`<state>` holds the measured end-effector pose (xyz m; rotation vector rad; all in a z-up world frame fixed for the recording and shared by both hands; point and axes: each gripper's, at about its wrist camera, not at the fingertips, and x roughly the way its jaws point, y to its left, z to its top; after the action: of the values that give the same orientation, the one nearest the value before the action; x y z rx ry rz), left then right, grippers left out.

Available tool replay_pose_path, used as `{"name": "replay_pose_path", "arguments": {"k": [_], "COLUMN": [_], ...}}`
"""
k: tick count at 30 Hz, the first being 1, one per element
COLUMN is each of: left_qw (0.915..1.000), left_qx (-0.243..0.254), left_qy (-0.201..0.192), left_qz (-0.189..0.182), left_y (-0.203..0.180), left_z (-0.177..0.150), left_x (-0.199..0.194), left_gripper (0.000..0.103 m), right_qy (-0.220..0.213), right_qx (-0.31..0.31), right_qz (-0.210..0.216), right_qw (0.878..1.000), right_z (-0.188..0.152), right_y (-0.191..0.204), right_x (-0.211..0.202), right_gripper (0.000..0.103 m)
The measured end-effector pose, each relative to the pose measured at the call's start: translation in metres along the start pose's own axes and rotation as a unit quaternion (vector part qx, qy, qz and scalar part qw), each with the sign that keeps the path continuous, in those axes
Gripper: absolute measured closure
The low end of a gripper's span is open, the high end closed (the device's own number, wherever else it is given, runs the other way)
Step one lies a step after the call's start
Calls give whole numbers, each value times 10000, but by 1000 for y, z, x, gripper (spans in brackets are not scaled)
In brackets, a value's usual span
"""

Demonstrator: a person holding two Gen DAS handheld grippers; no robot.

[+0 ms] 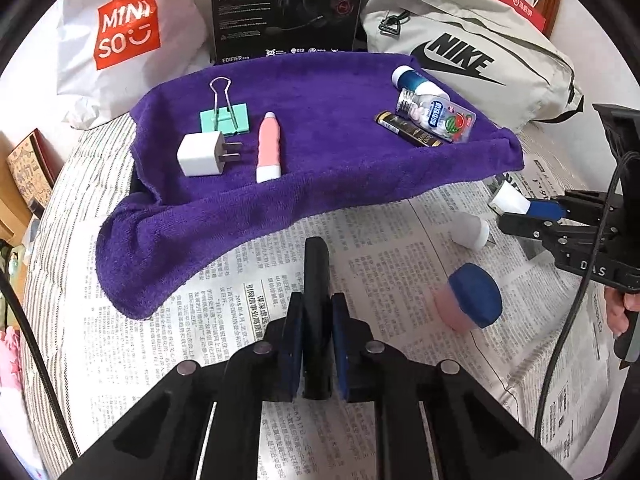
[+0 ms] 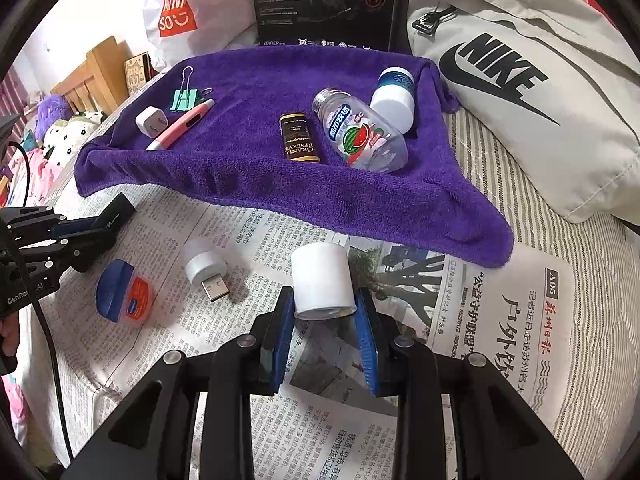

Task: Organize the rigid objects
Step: 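Carry the black case and tape roll over the purple towel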

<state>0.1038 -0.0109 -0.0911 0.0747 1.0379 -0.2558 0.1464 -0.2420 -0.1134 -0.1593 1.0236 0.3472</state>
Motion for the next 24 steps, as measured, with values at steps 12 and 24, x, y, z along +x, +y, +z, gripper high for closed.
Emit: {"name": "replay_pose_path", "arguments": {"k": [12, 24], "left_qw": [9998, 9990], "left_qx": [-124, -178], "left_qy": [-55, -324], "left_qz": [-123, -242], "left_y": [8, 15], "left_z": [5, 25], "left_x": [-8, -30], "left_gripper": [90, 90], "right_qy": [0, -115], "right_qx": [83, 10], "right_qz": [238, 340], "right_qw": [9997, 9994], "right_z": [-1, 6], "right_y": [-3, 2], "right_x": [-6, -24], "right_gripper": [73, 73]}}
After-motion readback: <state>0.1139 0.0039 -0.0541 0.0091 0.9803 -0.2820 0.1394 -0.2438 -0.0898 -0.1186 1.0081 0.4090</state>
